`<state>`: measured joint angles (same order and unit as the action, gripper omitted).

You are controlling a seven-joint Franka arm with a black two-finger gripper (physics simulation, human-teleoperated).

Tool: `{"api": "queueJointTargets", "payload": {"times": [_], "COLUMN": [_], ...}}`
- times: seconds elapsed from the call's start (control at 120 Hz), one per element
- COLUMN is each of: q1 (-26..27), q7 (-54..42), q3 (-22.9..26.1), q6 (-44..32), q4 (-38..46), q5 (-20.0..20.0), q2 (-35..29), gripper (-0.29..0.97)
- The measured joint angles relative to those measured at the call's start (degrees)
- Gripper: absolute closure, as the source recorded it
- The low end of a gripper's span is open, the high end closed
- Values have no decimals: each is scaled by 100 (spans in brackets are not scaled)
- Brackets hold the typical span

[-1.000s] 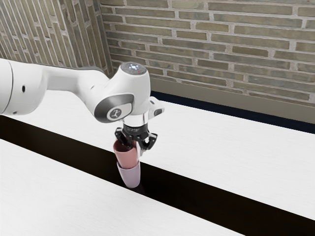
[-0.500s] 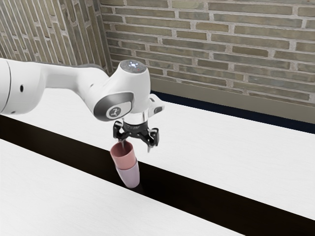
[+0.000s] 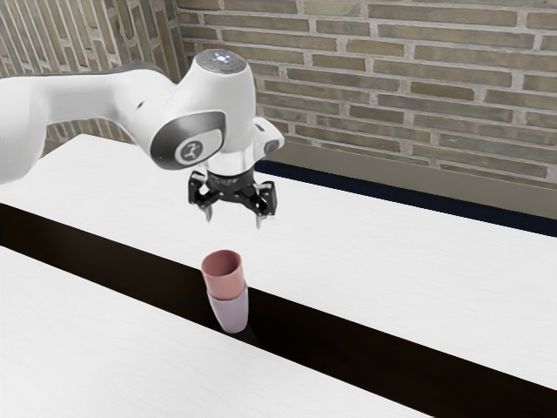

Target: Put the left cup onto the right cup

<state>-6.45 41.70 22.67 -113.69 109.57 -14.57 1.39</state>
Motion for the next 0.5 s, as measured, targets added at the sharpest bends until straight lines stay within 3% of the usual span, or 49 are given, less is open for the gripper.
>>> {"api": "queueJointTargets", "payload": {"times": [0.208, 0.5], "q1": [390, 1154], "q7": [-282, -1215], "q3": [-531, -1478], "q6": [428, 1285], "q4": [-295, -1453], "q5": [416, 684], "q2": [-169, -98], "gripper": [0, 0]}}
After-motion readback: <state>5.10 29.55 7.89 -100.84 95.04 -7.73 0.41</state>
